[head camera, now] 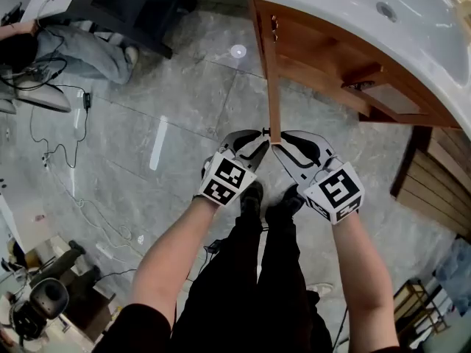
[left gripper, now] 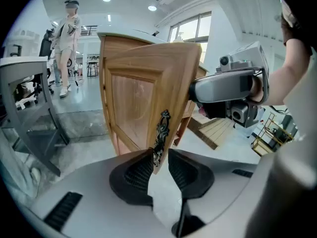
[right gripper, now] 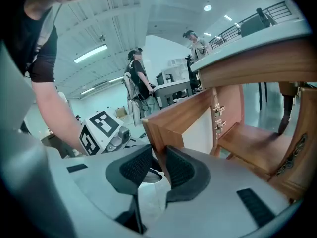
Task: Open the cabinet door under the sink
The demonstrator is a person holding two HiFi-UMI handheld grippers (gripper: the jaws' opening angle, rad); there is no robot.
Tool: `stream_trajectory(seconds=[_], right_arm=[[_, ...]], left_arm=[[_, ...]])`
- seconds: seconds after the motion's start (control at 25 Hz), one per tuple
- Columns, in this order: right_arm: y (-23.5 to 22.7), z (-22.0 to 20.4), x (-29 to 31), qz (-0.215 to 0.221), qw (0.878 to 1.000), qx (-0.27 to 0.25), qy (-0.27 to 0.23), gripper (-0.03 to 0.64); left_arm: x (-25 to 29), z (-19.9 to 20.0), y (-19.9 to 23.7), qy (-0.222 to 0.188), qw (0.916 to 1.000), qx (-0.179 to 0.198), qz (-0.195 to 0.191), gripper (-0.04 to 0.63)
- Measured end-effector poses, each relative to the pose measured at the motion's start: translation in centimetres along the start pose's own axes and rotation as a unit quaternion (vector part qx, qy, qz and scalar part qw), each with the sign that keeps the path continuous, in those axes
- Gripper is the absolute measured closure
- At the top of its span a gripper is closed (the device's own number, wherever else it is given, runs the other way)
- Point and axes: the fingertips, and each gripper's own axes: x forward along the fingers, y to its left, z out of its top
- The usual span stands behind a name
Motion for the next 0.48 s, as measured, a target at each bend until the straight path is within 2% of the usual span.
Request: stream_trajectory(seconds=[0.24,0.48], right_arm=[[3.4,1.6,4.6,0.017,0.999,0.023,-0.018,0.535],[3.0,3.5,5.7,-0.011,0.998,0.045,-0.032,0.565]], left_arm=[[-4.5,-2.4,3.1,-0.009,0.9991,-0.025,0.034,0.489],[-7.3,-2.7,5.0,-0.029,0.997,-0.044,0.057,0.491]])
